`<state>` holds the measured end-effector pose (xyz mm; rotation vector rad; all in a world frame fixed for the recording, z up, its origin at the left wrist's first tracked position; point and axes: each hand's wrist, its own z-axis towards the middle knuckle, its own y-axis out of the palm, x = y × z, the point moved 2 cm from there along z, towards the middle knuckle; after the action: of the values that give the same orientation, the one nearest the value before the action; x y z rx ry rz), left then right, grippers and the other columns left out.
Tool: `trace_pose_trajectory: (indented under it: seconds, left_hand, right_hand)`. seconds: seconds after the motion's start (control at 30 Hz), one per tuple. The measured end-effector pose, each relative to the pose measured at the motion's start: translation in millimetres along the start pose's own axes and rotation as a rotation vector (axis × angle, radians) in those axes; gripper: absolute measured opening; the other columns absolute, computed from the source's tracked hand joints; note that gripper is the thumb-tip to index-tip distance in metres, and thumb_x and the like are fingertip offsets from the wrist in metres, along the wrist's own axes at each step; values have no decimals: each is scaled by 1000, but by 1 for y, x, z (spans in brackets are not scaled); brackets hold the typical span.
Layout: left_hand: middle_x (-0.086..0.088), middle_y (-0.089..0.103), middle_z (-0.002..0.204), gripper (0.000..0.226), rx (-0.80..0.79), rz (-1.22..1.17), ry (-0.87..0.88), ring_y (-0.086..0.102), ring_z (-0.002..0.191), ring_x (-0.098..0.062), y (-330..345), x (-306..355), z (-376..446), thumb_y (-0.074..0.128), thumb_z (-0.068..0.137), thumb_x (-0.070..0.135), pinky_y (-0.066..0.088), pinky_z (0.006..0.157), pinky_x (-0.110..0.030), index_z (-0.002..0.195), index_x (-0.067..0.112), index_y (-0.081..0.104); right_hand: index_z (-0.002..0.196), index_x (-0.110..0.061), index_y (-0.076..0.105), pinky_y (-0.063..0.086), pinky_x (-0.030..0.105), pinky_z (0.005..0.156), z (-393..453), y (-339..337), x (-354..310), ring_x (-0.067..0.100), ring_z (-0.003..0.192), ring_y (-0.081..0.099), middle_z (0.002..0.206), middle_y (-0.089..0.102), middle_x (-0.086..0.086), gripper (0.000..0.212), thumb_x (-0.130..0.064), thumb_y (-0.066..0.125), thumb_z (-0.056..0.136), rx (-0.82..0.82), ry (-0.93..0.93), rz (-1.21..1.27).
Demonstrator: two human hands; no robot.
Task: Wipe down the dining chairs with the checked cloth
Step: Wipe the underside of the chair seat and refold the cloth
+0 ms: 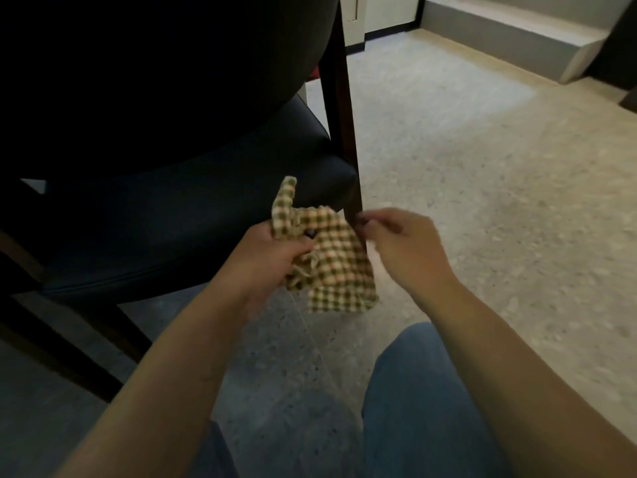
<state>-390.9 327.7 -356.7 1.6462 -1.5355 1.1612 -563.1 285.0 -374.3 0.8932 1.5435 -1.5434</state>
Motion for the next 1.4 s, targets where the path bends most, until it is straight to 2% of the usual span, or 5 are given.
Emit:
trace_pose_trajectory:
  seconds: [0.17,0.33,0.47,0.9,1.4]
  left_hand:
    - [-11,73,106,27,-111,-416,-124,72,94,-21,-1,5,3,50,98,14,60,75,-36,120,6,62]
    - [-13,75,99,24,-39,-473,-187,73,90,-23,-20,15,3,53,97,13,59,79,-40,119,6,61]
    - [-14,73,103,28,-138,-448,-178,73,88,-21,-9,17,-4,46,99,12,61,74,-37,121,3,60]
    - [-4,76,91,21,-79,-299,-70,73,81,-12,-15,6,-33,53,92,19,56,72,-28,97,9,71]
    - [-5,76,90,18,232,-301,47,72,86,-19,-12,-7,-36,56,96,22,55,76,-35,97,14,73]
  right_hand:
    - [146,1,25,22,39,118,-29,16,-22,26,144,23,154,26,14,53,-24,31,100,75,-711,-110]
    - [149,-16,26,27,30,106,-11,19,26,26,142,27,152,30,6,55,-46,21,103,-112,56,-44]
    - [149,-22,15,13,28,119,-25,39,-16,5,145,12,153,14,-16,52,-29,31,100,-65,-608,-14]
    - [106,-33,60,41,15,83,-3,36,13,-2,94,54,104,59,-14,29,-39,32,102,-185,-86,250]
    - [88,-13,67,47,16,85,-37,33,-31,6,94,62,95,66,-3,18,-12,79,74,-189,-543,237]
